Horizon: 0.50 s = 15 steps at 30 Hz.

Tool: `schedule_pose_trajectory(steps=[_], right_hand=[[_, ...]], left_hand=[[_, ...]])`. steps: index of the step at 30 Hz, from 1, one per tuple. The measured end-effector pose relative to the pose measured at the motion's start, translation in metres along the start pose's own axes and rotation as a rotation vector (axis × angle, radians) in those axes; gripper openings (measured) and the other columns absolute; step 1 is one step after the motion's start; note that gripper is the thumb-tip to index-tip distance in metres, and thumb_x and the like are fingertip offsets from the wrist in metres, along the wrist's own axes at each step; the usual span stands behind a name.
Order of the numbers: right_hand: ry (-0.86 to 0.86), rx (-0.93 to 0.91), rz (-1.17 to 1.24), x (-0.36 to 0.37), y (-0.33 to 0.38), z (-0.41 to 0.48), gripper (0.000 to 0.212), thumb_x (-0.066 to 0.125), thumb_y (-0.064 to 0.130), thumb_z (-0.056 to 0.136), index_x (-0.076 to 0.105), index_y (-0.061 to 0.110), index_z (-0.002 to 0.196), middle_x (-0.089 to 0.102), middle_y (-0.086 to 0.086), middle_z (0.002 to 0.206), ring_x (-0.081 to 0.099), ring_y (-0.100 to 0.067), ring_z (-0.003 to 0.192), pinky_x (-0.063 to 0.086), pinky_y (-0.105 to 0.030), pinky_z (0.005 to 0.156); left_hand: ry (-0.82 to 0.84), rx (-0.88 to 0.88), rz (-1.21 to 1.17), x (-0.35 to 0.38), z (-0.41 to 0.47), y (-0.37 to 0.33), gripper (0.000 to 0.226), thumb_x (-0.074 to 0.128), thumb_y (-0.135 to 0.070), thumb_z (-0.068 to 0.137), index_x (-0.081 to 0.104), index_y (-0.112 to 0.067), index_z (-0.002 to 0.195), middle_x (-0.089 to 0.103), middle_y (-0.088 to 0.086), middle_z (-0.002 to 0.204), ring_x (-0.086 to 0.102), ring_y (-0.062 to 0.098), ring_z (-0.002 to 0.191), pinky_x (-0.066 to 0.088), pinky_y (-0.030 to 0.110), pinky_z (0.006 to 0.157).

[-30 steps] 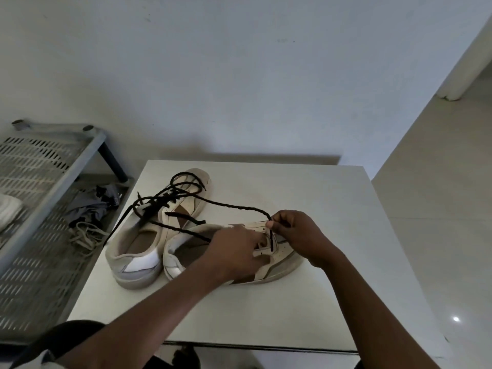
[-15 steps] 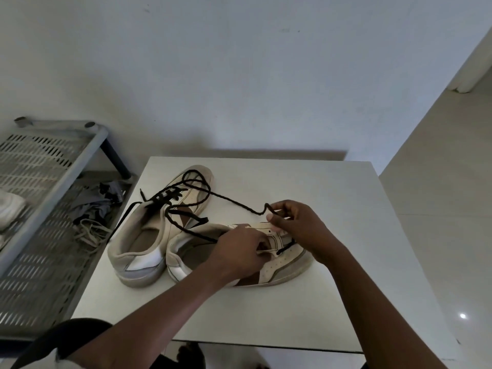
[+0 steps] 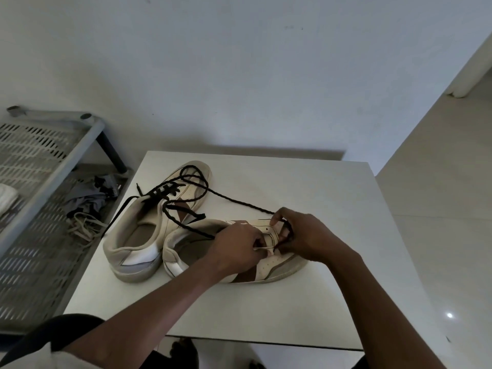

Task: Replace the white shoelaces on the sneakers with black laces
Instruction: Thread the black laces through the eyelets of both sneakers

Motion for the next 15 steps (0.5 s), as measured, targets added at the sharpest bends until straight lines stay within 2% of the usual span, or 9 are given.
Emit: schedule_pose_trajectory(steps=[3,6,8,12,15], right_hand=[[-0.029,-0.012,0.093,-0.003,-0.001,0.001,0.039,0.082,0.014,0.072,0.060,0.030,0.100,0.068,0.007,0.077,0.062,-0.006,0.072,0.052,-0.029,0.072],[-0.002,-0.015,0.148,-0.004,0.000,0.000,0.041,0.085,0.017,0.067,0.063,0.027,0.100,0.070,0.009,0.079,0.064,-0.003,0.077,0.051,-0.023,0.072],[-0.010,-0.016,0.133,0.000,0.001,0.000,0.040,0.087,0.017,0.065,0.064,0.026,0.096,0.069,0.009,0.082,0.064,-0.007,0.081,0.051,-0.023,0.072],[-0.102,-0.031,0.131,0.006,0.002,0.002,0.036,0.081,0.011,0.069,0.060,0.029,0.093,0.069,0.007,0.074,0.063,-0.006,0.071,0.053,-0.032,0.072],[-0.282,-0.003,0.324,0.002,0.002,0.003,0.033,0.080,0.013,0.075,0.058,0.028,0.094,0.069,0.007,0.072,0.064,-0.005,0.066,0.052,-0.031,0.070]], left_hand=[[0.005,0.020,-0.020,-0.001,0.000,0.000,0.030,0.063,-0.048,0.082,0.069,-0.019,0.084,0.063,0.000,0.082,0.054,0.012,0.084,0.047,0.029,0.067],[-0.007,0.032,-0.027,-0.001,-0.001,0.000,0.027,0.064,-0.046,0.083,0.068,-0.020,0.083,0.062,-0.001,0.080,0.051,0.010,0.079,0.043,0.027,0.063],[-0.009,0.036,-0.030,-0.002,-0.002,-0.001,0.025,0.064,-0.046,0.083,0.068,-0.022,0.082,0.063,0.000,0.081,0.050,0.010,0.078,0.044,0.028,0.064],[-0.013,0.047,-0.031,-0.002,-0.002,-0.001,0.018,0.065,-0.041,0.083,0.070,-0.024,0.089,0.064,-0.001,0.082,0.053,0.011,0.078,0.042,0.027,0.063],[-0.002,0.063,-0.066,-0.003,-0.002,-0.001,0.018,0.068,-0.037,0.082,0.071,-0.021,0.088,0.064,-0.003,0.080,0.055,0.010,0.075,0.045,0.027,0.064]])
Point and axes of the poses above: each hand's wrist, its own z-axis towards the middle knuckle, its own x-axis out of the palm, y = z × x, the point moved 1 cm from there along z, towards the middle knuckle
